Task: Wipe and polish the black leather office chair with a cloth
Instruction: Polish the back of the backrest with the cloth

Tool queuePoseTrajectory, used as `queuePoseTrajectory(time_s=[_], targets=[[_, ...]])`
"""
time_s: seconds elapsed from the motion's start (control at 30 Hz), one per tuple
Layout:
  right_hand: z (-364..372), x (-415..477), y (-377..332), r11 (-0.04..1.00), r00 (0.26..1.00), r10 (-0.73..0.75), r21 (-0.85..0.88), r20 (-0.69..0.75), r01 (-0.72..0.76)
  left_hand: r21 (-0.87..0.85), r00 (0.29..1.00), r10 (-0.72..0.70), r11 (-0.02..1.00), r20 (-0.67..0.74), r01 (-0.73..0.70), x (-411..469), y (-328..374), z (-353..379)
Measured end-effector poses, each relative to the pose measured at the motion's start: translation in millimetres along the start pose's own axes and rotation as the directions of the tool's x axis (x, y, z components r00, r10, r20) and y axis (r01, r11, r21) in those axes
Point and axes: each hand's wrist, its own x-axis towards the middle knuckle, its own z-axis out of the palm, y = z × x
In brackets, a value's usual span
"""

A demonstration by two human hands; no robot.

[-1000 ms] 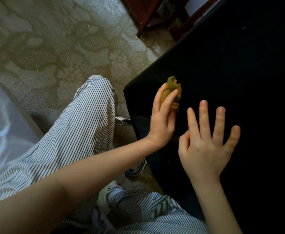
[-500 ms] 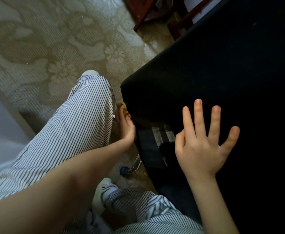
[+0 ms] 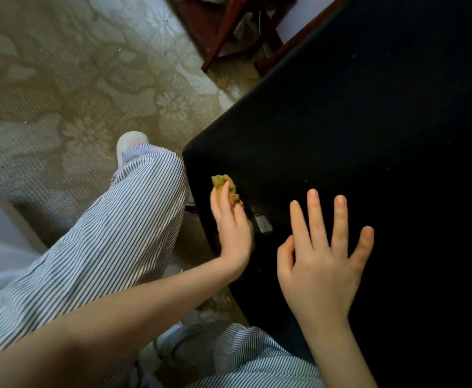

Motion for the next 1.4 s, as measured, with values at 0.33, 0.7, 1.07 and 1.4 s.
queuePoseTrajectory(time_s=[0.33, 0.7, 1.07, 1.4], targets=[[-3.4, -34.9, 38.3, 0.979, 0.997, 0.016, -0.2, -0.075, -0.03, -0.18, 0.722, 0.638, 0.769, 0.267, -0.613, -47.9, 65.2, 28.4], [27.5, -31.7, 55.9, 0.924, 0.962, -0.16, -0.378, -0.223, 0.066, -0.002, 0.619, 0.722, 0.651, 0.308, -0.759, -13.1, -14.5, 11.3], [32.0, -32.6, 50.6, 0.903, 0.958, -0.185, -0.423, -0.217, 0.079, 0.256, 0.948, 0.288, 0.914, 0.135, -0.314, 6.0, -86.4, -14.6], [36.1, -27.5, 46.0, 0.894, 0.959, -0.188, -0.442, -0.211, 0.078, 0.323, 0.934, -0.344, 0.876, -0.101, 0.358, 25.6, -134.9, -31.6]])
